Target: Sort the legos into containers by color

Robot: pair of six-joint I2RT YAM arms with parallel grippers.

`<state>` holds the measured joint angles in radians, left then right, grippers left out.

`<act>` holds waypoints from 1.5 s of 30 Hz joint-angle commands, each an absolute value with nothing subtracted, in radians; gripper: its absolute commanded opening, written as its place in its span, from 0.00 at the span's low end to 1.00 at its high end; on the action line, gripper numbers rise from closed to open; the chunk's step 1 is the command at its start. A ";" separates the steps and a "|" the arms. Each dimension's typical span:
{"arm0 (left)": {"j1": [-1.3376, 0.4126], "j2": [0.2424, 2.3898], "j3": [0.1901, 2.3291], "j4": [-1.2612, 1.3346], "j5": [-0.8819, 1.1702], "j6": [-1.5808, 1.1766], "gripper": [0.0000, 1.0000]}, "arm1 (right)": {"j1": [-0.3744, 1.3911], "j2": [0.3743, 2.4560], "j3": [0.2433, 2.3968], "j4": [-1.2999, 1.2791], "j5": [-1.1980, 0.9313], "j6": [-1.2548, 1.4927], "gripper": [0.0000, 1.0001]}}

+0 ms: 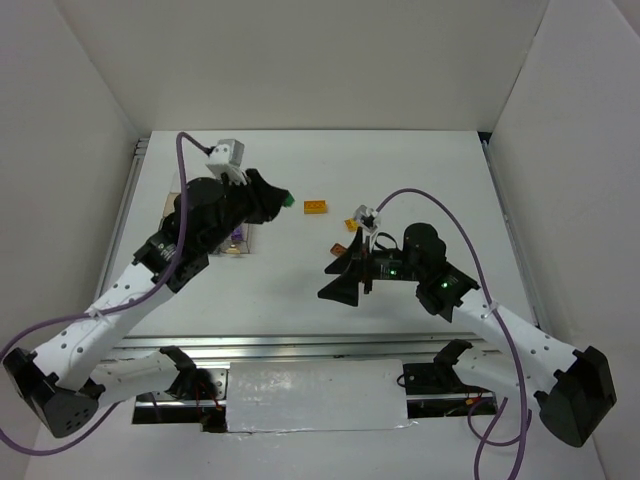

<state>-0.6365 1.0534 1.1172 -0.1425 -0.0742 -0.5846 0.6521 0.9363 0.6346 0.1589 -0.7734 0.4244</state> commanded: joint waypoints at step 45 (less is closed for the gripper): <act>-0.086 1.579 1.302 -0.253 -0.691 -0.950 1.00 | 0.661 0.805 0.571 -0.003 -0.406 0.486 1.00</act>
<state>-0.0437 1.6970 1.1950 -0.2222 -0.7319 -0.9695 0.6548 0.7837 0.5175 0.0051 -0.6125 0.4103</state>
